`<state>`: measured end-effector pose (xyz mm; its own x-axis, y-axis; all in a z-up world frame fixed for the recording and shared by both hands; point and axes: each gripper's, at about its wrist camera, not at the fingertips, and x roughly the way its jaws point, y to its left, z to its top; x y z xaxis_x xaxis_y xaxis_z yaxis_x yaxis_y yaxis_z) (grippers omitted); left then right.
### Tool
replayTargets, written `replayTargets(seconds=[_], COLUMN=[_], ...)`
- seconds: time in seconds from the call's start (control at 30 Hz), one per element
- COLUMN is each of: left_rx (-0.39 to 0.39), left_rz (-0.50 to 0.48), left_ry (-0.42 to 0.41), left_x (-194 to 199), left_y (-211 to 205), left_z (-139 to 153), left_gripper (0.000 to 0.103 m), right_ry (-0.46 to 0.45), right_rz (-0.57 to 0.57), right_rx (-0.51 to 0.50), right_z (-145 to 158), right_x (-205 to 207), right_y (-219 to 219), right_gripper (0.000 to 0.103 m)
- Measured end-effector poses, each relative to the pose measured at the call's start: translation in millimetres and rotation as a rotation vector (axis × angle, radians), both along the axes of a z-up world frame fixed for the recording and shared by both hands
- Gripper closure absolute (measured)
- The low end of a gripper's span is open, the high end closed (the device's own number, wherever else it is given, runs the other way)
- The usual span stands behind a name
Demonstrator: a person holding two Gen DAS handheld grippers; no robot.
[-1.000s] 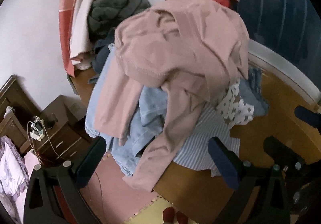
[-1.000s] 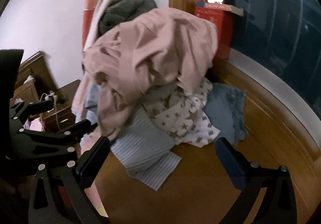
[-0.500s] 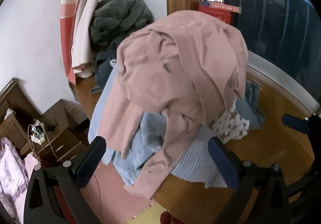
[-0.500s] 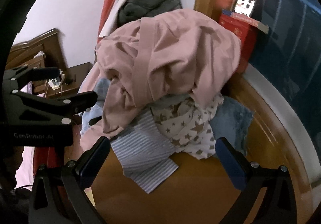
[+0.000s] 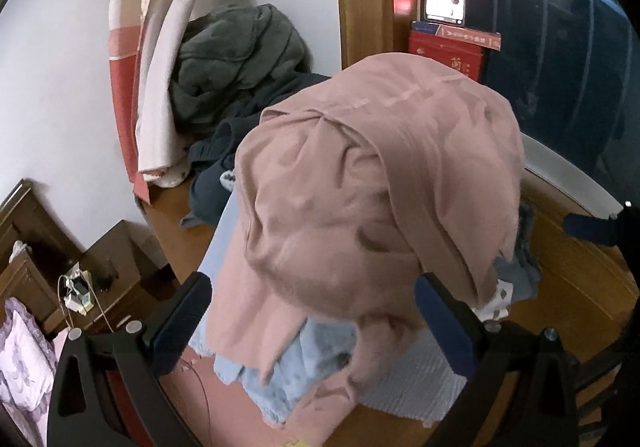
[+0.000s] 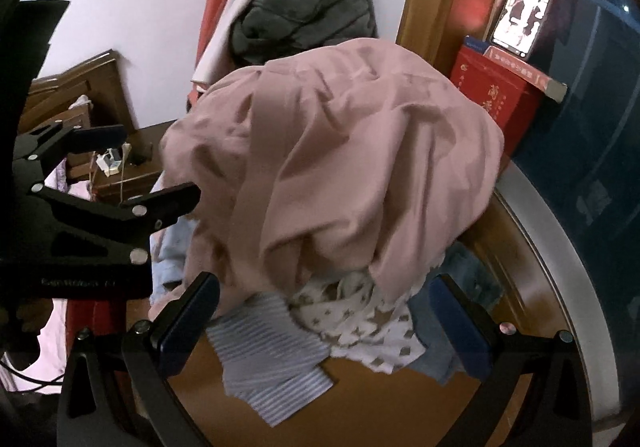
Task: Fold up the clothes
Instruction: 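Reach both grippers toward the pink garment on top of the clothes pile, then grasp the pink garment with both grippers and pull it off the pile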
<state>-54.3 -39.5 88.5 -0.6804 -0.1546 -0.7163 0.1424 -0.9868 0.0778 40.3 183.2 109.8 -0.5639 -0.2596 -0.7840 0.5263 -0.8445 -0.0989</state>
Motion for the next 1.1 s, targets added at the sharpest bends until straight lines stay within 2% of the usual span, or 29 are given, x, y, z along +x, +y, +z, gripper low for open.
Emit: replayTargets(seconds=[0.17, 0.23, 0.3, 0.33, 0.37, 0.4, 0.43, 0.47, 0.5, 0.57, 0.6, 0.63, 0.67, 0.73, 0.8, 0.9, 1.1], left_rx=[-0.011, -0.007, 0.009, 0.032, 0.065, 0.117, 0.159, 0.175, 0.182, 0.157, 0.155, 0.166, 0.189, 0.229, 0.221, 0.196, 0.18], left_rz=[-0.012, -0.008, -0.005, -0.01, -0.02, -0.038, -0.054, -0.063, -0.071, -0.089, -0.1, -0.109, -0.124, -0.153, -0.186, -0.24, -0.383], left_ry=[-0.022, -0.043, -0.067, -0.076, -0.08, -0.079, -0.077, -0.076, -0.072, -0.048, -0.039, -0.037, -0.04, -0.047, -0.042, -0.036, -0.093], left_x=[-20, -29, -37, -39, -39, -39, -38, -36, -33, -25, -19, -15, -9, 3, 18, 40, 82], left_y=[-6, -9, -14, -17, -20, -24, -26, -27, -26, -22, -20, -19, -18, -15, -3, 20, 84], left_z=[-8, -15, -23, -27, -30, -32, -35, -36, -36, -33, -31, -28, -27, -23, -20, -18, -29], left_gripper=[0.0, 0.0, 0.0, 0.001, 0.004, 0.01, 0.03, 0.042, 0.046, 0.069, 0.074, 0.087, 0.092, 0.096, 0.096, 0.096, 0.096], right_ry=[-0.055, -0.022, -0.032, -0.051, -0.074, -0.099, -0.123, -0.121, -0.104, -0.081, -0.082, -0.071, -0.066, -0.062, -0.042, -0.031, -0.118], right_rz=[-0.038, -0.081, -0.081, -0.072, -0.062, -0.058, -0.057, -0.066, -0.068, -0.057, -0.053, -0.051, -0.047, -0.038, -0.041, -0.056, -0.146], right_rx=[0.007, 0.006, 0.0, -0.028, -0.071, -0.113, -0.155, -0.166, -0.166, -0.18, -0.194, -0.206, -0.219, -0.236, -0.227, -0.207, -0.139], right_z=[-10, -25, -31, -32, -36, -38, -41, -42, -43, -43, -43, -47, -42, -25, -18, -20, -38], right_x=[-40, -18, -19, -20, -18, -16, -13, -8, 1, 19, 27, 39, 44, 51, 66, 90, 137], right_y=[-5, -17, -19, -16, -16, -14, -13, -12, -12, -11, -9, -3, 4, 18, 30, 47, 95], right_gripper=[0.0, 0.001, 0.007, 0.023, 0.051, 0.065, 0.083, 0.089, 0.09, 0.092, 0.093, 0.093, 0.093, 0.093, 0.093, 0.093, 0.093])
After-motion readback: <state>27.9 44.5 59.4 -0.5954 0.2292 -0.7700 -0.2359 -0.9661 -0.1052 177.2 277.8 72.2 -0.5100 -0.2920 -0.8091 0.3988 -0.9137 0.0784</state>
